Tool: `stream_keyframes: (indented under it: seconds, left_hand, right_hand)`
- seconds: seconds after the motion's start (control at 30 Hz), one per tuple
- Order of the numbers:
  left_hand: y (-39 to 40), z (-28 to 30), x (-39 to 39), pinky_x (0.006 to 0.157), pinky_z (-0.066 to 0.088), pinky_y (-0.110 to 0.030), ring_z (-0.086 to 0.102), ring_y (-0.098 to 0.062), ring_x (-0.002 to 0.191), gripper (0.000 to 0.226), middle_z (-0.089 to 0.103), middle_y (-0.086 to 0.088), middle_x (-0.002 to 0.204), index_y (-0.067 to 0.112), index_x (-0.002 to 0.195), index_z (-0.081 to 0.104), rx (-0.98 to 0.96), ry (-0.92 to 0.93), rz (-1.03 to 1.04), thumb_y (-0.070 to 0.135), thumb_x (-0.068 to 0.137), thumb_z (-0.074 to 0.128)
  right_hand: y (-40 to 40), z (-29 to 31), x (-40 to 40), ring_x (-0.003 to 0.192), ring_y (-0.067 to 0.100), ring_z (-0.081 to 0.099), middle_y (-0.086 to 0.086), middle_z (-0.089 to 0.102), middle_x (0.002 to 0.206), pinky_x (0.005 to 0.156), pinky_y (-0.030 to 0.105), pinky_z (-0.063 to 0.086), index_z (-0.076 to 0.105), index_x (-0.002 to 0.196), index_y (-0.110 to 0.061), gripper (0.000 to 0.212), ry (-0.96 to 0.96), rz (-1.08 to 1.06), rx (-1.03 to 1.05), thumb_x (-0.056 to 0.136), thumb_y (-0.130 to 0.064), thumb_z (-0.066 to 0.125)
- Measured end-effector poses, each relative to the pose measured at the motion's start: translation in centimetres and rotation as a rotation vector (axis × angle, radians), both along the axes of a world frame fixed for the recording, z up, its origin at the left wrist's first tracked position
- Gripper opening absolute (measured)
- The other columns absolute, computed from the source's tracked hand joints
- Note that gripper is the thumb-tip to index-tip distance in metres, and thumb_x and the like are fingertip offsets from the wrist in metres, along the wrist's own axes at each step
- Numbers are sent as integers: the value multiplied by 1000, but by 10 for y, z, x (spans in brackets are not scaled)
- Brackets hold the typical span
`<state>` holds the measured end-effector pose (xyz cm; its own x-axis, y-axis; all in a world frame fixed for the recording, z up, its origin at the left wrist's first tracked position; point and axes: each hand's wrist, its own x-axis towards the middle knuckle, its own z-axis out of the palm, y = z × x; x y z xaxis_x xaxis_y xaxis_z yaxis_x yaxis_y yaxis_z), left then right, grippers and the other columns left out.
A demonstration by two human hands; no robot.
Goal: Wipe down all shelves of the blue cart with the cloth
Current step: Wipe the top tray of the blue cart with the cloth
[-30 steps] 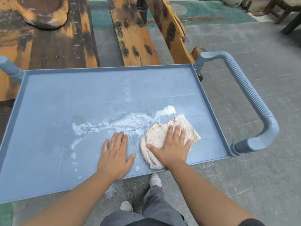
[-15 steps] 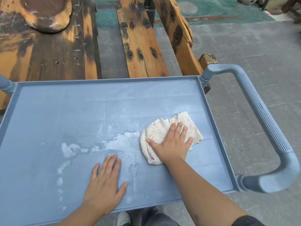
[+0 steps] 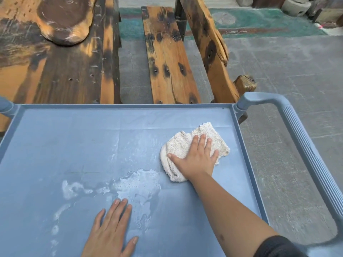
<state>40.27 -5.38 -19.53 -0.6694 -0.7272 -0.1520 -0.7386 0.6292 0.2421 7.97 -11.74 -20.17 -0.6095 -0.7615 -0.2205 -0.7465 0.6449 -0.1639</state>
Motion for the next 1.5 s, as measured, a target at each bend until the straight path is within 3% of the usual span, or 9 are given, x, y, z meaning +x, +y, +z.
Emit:
stream_keyframes:
  seconds: [0.23,0.4,0.53,0.63,0.7,0.9,1.23,1.37,1.5]
  left_hand:
    - [-3,-5,-2,111,16,-42,17,-18,146,77,46,-6,146,11,137,43,-42,-18,-11,65,83,30]
    - [0,-1,0,108,24,-49,25,-25,143,85,41,-10,150,8,139,46,-65,-71,-41,60,73,57]
    - [1,6,-3,106,25,-51,27,-25,143,84,37,-9,153,8,142,46,-25,-127,-33,59,77,56]
    - [3,10,-5,107,24,-51,29,-27,143,83,36,-9,154,9,142,46,-19,-160,-28,60,78,54]
    - [3,10,-4,108,22,-51,29,-29,143,81,34,-9,154,9,143,45,-20,-164,-33,60,80,52]
    - [1,9,-4,109,19,-50,24,-28,145,81,29,-8,156,11,146,41,-9,-160,-21,61,82,49]
    - [2,6,-2,118,5,-49,3,-24,149,82,12,-5,161,14,152,25,23,-192,-3,61,87,37]
    - [3,3,0,116,-11,-44,-13,-20,148,82,-5,-1,162,16,154,11,27,-196,-4,63,89,28]
    - [4,0,2,118,-4,-47,-3,-22,149,83,6,-3,163,14,153,17,-2,-182,-7,63,88,31]
  right_hand:
    - [-48,2,-46,151,22,-11,-2,-4,166,114,57,-7,2,156,-24,127,45,355,10,56,-103,11]
    - [-74,14,-69,151,20,-12,-4,-8,166,117,57,-4,0,156,-28,125,48,669,100,57,-103,13]
    - [-81,20,-62,151,23,-8,-3,1,166,115,58,-3,22,151,-38,91,-54,342,-35,75,-90,21]
    - [-97,24,-47,151,27,-8,3,2,166,116,61,2,15,154,-34,91,-181,-9,-61,79,-86,21]
    - [-109,21,-35,151,29,-7,6,0,166,115,62,2,10,156,-31,92,-128,-16,3,81,-84,15]
    - [-121,7,-20,150,31,10,15,18,162,114,59,9,20,154,-25,89,84,288,-47,84,-79,10]
    - [-112,11,62,149,24,19,0,20,163,114,55,12,23,153,-33,74,148,1374,-49,90,-70,14]
    - [-86,12,77,149,23,21,-1,23,162,114,57,13,26,153,-35,71,106,1519,-40,91,-69,20]
    - [-59,10,86,148,24,25,-1,28,161,113,58,15,31,151,-34,66,63,1613,-53,93,-66,25]
